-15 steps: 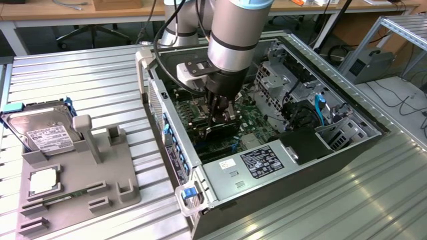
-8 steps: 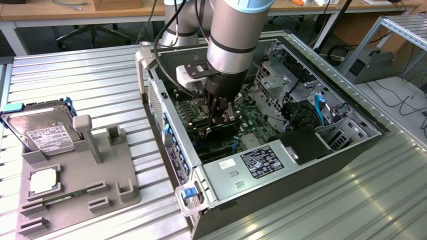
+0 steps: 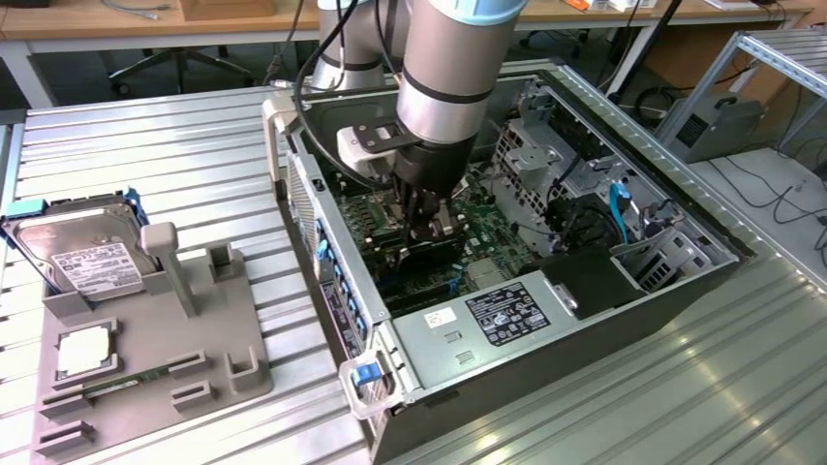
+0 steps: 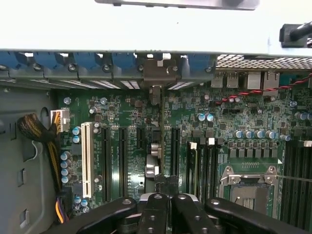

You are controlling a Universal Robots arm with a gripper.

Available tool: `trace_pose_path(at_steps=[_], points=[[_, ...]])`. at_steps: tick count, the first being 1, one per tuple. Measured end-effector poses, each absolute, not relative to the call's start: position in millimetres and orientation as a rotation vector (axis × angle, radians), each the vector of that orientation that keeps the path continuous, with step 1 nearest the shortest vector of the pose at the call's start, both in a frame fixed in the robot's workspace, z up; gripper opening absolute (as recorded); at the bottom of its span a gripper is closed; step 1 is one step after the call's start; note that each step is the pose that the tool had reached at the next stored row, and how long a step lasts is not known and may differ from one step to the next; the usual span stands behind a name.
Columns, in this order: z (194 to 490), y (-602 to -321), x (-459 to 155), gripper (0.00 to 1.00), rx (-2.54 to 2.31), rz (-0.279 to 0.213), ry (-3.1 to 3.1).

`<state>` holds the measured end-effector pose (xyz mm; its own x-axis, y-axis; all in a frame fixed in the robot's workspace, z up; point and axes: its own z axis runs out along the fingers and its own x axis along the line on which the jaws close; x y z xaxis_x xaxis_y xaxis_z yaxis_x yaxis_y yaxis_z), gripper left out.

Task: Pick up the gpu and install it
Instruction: 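Press down on the gpu until it lock into place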

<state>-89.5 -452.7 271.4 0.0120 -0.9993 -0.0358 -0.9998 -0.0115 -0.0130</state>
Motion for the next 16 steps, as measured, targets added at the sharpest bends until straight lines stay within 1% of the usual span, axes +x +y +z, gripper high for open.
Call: trace_pose_path(at_steps=[16], points=[[270.5,-452.7,-95.2,0.11,-2.210,0.026,2.185]])
